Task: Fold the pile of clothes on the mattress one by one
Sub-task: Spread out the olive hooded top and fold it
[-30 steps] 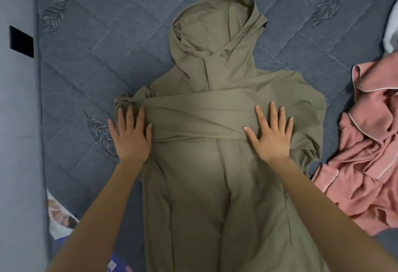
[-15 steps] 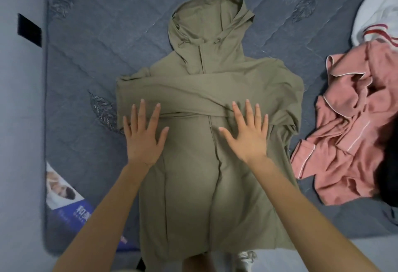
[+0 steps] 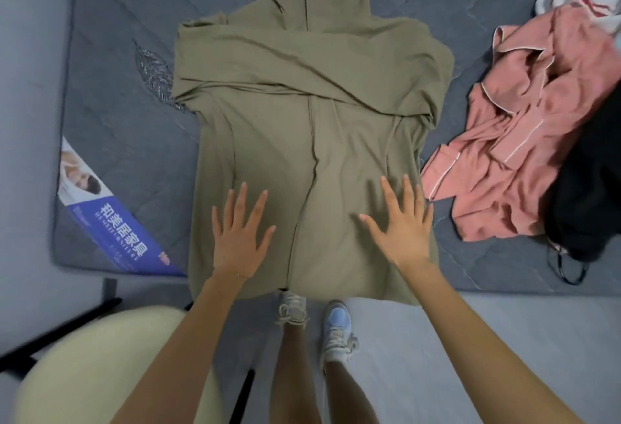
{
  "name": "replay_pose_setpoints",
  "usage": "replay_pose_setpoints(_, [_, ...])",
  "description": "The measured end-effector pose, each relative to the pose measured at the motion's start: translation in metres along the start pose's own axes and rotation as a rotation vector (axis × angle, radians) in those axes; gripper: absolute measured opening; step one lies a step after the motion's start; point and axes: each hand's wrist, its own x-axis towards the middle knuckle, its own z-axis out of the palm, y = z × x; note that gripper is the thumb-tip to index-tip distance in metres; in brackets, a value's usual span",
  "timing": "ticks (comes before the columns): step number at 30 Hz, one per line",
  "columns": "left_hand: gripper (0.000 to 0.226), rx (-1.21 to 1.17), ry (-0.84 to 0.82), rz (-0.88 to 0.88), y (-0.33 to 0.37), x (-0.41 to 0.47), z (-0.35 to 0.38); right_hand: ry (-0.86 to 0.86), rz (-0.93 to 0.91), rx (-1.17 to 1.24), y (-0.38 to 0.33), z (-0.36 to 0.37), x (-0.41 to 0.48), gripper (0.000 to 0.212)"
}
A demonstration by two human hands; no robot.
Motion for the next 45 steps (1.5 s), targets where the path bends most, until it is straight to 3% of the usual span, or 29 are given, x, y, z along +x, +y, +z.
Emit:
replay_pose_setpoints(5, [0.069, -0.045, -0.062, -0.166, -0.030, -0.047, 0.018, -0.116, 0.112, -0.003, 0.042, 0.018, -0.031, 0.069])
replay_pose_setpoints(9, [0.070, -0.157, -0.147, -0.306, -0.052, -0.067, 0.029, -0.129, 0.211, 0.093, 0.062, 0.023, -0.045, 0.081])
replay_pose_setpoints(15, [0.061, -0.226, -0.028, -0.460, -0.049, -0.082, 0.042, -0.087, 0.263, 0.271, 0.073, 0.031, -0.062, 0.099])
replay_pose_setpoints(22, [0.071, -0.482, 0.185, -0.752, -0.030, -0.080, 0.046, 0.076, 0.430, 0.595, 0.071, 0.045, -0.066, 0.071])
replay_pose_setpoints(25, [0.048, -0.546, 0.179, -0.897, -0.034, -0.081, 0.047, -0.018, 0.561, 0.548, 0.072, 0.051, -0.070, 0.049])
replay_pose_setpoints(28, [0.031, -0.543, 0.135, -0.907, -0.034, -0.088, 0.049, -0.136, 0.588, 0.483, 0.072, 0.054, -0.074, 0.030])
replay_pose_setpoints(32, [0.024, -0.634, 0.078, -0.954, -0.027, -0.102, 0.049, -0.222, 0.575, 0.359, 0.065, 0.053, -0.076, 0.034])
replay_pose_setpoints(35, [0.006, -0.821, 0.158, -0.966, -0.019, -0.112, 0.043, -0.216, 0.537, 0.230, 0.059, 0.052, -0.078, 0.034])
replay_pose_setpoints(40, [0.004, -1.037, 0.362, -0.878, -0.010, -0.114, 0.025, -0.203, 0.494, 0.357, 0.056, 0.044, -0.085, 0.024])
replay_pose_setpoints(45, [0.005, -1.231, 0.436, -0.734, 0.008, -0.087, -0.001, -0.210, 0.428, 0.589, 0.034, 0.021, -0.070, 0.026])
